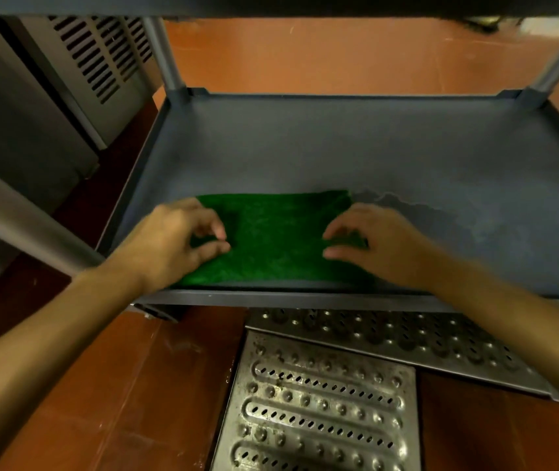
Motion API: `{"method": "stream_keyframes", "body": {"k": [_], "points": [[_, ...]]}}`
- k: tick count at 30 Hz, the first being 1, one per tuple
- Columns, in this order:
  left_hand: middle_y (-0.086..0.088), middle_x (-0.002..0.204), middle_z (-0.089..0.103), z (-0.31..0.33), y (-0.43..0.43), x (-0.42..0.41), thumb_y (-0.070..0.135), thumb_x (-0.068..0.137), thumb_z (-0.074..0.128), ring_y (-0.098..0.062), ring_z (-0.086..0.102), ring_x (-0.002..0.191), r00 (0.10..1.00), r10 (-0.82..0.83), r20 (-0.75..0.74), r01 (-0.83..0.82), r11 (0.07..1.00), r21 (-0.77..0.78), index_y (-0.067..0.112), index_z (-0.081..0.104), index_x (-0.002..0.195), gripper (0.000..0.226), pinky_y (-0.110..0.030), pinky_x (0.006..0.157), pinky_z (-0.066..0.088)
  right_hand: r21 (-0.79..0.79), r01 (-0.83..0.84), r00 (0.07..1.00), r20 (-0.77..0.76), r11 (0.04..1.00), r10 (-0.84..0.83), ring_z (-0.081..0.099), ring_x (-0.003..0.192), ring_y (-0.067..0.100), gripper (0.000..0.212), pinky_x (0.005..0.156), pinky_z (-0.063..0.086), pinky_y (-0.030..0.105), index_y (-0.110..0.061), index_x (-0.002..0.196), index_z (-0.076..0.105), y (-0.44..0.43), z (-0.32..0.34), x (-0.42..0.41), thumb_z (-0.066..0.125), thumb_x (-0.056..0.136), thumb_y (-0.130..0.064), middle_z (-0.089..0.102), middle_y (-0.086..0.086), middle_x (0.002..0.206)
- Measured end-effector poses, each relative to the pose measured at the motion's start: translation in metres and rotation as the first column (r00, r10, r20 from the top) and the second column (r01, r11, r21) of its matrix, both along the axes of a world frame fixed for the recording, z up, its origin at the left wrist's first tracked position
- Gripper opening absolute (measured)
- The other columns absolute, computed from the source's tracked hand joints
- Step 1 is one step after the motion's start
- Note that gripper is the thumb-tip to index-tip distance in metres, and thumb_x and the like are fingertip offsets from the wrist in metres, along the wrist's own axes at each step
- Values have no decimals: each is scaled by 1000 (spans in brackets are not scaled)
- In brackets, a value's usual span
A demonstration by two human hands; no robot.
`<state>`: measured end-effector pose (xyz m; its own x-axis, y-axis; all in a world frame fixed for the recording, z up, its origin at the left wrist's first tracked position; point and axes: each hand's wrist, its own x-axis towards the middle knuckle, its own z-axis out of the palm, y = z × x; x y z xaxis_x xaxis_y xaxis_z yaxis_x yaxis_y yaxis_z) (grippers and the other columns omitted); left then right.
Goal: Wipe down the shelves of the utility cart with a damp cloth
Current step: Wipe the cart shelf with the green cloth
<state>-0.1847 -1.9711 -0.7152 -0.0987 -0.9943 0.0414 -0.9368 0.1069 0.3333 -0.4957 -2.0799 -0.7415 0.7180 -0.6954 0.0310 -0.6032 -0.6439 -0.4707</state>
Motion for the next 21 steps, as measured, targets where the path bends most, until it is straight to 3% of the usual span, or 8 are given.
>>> {"method": "stream_keyframes", "body": {"k": [2, 4, 7, 10, 14, 17, 21], "points": [[5, 103, 62, -8, 11, -1, 56, 80, 65, -12, 63, 91, 999, -34, -12, 36, 992, 117, 24, 71, 103, 40, -39, 83, 56, 66, -44, 995, -86, 997, 50, 48, 103, 2, 46, 89, 39, 18, -36, 117, 62, 16, -8, -6, 60, 81, -64, 54, -16, 113], [8, 114, 57, -15, 17, 2, 59, 80, 64, -11, 59, 104, 999, -37, -7, 38, 982, 186, 29, 66, 116, 46, -36, 91, 53, 49, -30, 995, -92, 998, 34, 46, 112, 9, 46, 97, 40, 25, -34, 125, 59, 23, -14, -10, 66, 83, -53, 53, -13, 122], [12, 124, 47, -22, 22, 6, 57, 85, 64, -11, 48, 116, 996, -68, 59, 56, 982, 178, 35, 55, 128, 49, -39, 93, 51, -37, -51, 991, -125, 998, 46, 45, 120, 12, 49, 103, 40, 31, -29, 133, 56, 25, -15, -13, 69, 86, -35, 52, -10, 130], [11, 128, 46, -21, 21, 7, 59, 87, 60, -12, 46, 119, 990, -76, 122, 56, 986, 154, 35, 51, 134, 54, -37, 92, 52, -79, -13, 983, -186, 997, -2, 43, 124, 13, 50, 102, 45, 35, -24, 137, 52, 23, -16, -17, 64, 90, -35, 53, -6, 135], [8, 130, 53, -16, 15, 2, 51, 97, 46, -15, 54, 118, 939, -109, 325, 68, 988, 137, 29, 54, 135, 44, -36, 89, 53, -196, 63, 985, -147, 978, -93, 54, 105, 21, 40, 81, 54, 42, -21, 124, 65, 13, -1, -21, 50, 93, -41, 62, 2, 115], [-6, 117, 60, -4, 8, 0, 41, 101, 29, -28, 62, 103, 950, -55, 308, 64, 998, -18, 15, 63, 118, 46, -44, 73, 57, -255, 47, 993, -89, 966, -72, 61, 89, 30, 36, 73, 54, 45, -11, 116, 70, -7, 18, -21, 53, 95, -35, 65, 11, 99], [-17, 106, 56, 21, -26, 8, 31, 100, 44, -40, 58, 93, 917, 129, 378, -94, 989, -110, 9, 57, 109, 27, -50, 66, 54, -207, 101, 995, 9, 973, -102, 65, 84, 34, 21, 76, 46, 35, -3, 99, 73, -44, 58, -7, 62, 95, -20, 71, 20, 92]]}}
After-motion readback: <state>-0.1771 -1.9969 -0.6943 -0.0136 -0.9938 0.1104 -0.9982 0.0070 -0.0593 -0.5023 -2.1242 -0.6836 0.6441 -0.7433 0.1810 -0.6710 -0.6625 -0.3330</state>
